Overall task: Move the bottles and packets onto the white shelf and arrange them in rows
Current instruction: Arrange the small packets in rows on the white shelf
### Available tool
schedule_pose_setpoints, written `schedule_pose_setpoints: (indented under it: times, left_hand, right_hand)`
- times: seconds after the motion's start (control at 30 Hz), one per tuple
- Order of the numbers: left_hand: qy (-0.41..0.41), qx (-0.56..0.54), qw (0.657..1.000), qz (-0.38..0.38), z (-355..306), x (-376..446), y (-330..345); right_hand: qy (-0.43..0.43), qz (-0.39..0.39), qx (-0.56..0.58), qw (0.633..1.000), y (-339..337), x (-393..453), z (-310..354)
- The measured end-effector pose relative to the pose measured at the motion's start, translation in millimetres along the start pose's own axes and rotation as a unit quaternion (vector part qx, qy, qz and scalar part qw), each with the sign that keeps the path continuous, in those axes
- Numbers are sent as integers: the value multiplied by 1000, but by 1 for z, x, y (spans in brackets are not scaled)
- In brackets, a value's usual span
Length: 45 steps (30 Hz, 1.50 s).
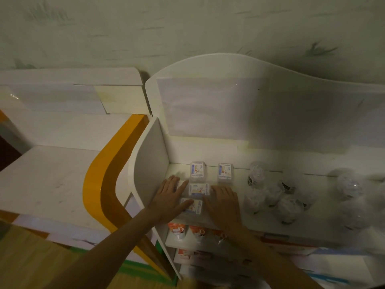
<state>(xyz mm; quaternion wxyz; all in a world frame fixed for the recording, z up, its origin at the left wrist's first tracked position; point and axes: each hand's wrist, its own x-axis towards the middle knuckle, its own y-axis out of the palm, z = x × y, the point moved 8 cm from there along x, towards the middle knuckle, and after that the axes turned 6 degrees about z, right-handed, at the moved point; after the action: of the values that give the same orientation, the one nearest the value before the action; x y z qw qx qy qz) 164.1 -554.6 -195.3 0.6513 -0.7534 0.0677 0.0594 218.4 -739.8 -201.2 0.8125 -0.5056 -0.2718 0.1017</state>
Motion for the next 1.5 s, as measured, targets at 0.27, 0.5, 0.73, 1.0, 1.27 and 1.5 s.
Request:
schedule_pose_setpoints:
  times: [0.27,0.5,0.73,1.0,1.27,1.5]
  left_hand:
    - [13,-6,999,-30,-1,1,0]
    - [14,11,1000,-22,1,2,5]
    - [3,2,999,-34,-2,-3,2]
    - [30,-33,996,-73,-4,-2,-1]
    - [41,-32,996,-75,-2,1,1]
    - [41,-65,996,-51,-2,1,0]
  right_hand:
    - [-47,14,85,995,2,-2,7]
    - [-52,23,76,995,5,-1,8]
    - [-77,91,35,992,17,0,15]
    - [-79,97,60,990,10,-1,17]
    - [-70,108,64,990,12,-1,17]
    - [-66,125,50,989,13,-1,17]
